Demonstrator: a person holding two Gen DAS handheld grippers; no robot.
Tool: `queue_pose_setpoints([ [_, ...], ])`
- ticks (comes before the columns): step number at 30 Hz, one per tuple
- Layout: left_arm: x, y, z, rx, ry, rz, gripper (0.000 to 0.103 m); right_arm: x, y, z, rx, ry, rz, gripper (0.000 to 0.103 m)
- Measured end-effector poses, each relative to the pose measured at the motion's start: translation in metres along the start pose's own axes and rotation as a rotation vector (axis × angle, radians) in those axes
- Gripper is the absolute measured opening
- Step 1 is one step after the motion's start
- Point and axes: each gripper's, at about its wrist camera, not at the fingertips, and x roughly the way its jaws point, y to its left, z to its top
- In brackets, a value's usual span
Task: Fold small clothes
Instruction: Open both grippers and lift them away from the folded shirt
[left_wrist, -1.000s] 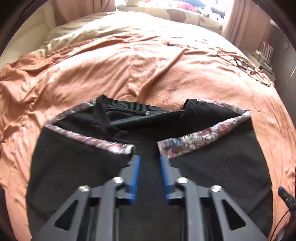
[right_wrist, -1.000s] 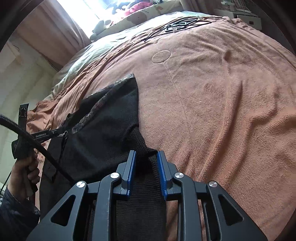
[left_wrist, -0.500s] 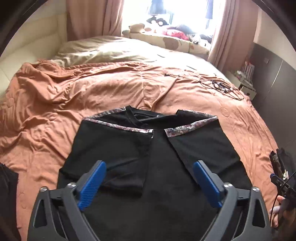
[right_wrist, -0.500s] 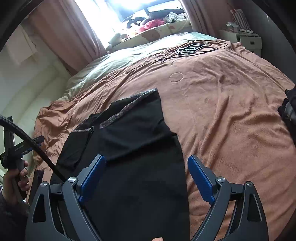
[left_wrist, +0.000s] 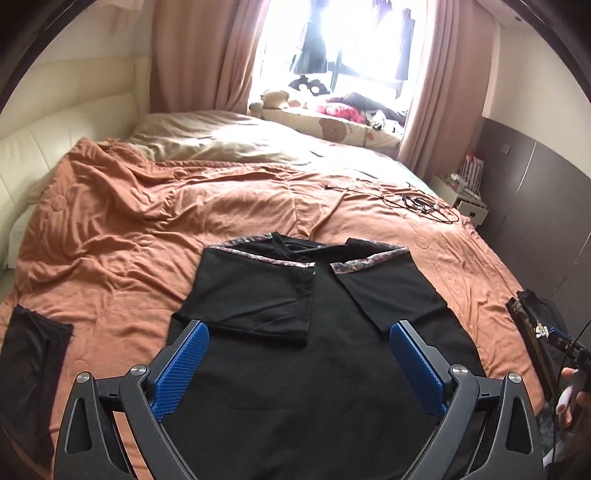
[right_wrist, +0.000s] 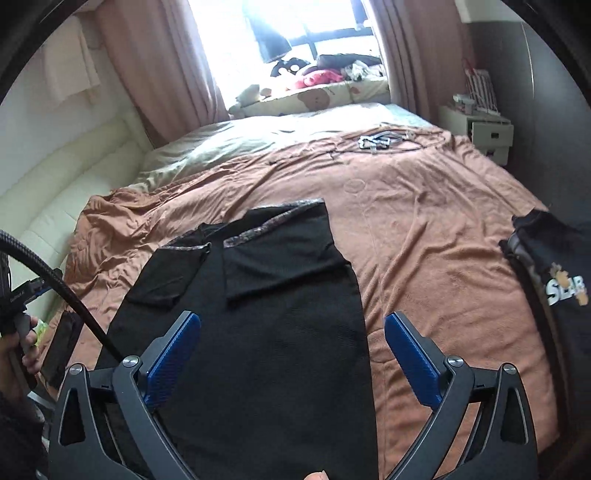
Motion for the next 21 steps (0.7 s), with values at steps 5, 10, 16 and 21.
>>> queue_pose_setpoints([
  [5, -0.046, 0.015, -0.021, -0.006, -0.045, 0.019, 0.099, -0.039, 0.007, -0.023, -0.030, -0.033, 0.023, 0.100],
  [10, -0.088, 0.025, -0.046, -0.015, -0.081, 0.019, 0.099, -0.070, 0.002, -0.046, -0.029, -0.048, 0.044, 0.100],
  [16, -0.136, 0.035, -0.086, -0.030, -0.122, 0.013, 0.100, -0.111, 0.003, -0.070, -0.053, -0.081, 0.017, 0.100],
  [21, -0.170, 0.041, -0.114, -0.047, -0.159, 0.012, 0.101, -0.145, 0.008, -0.089, -0.072, -0.113, -0.026, 0.100],
])
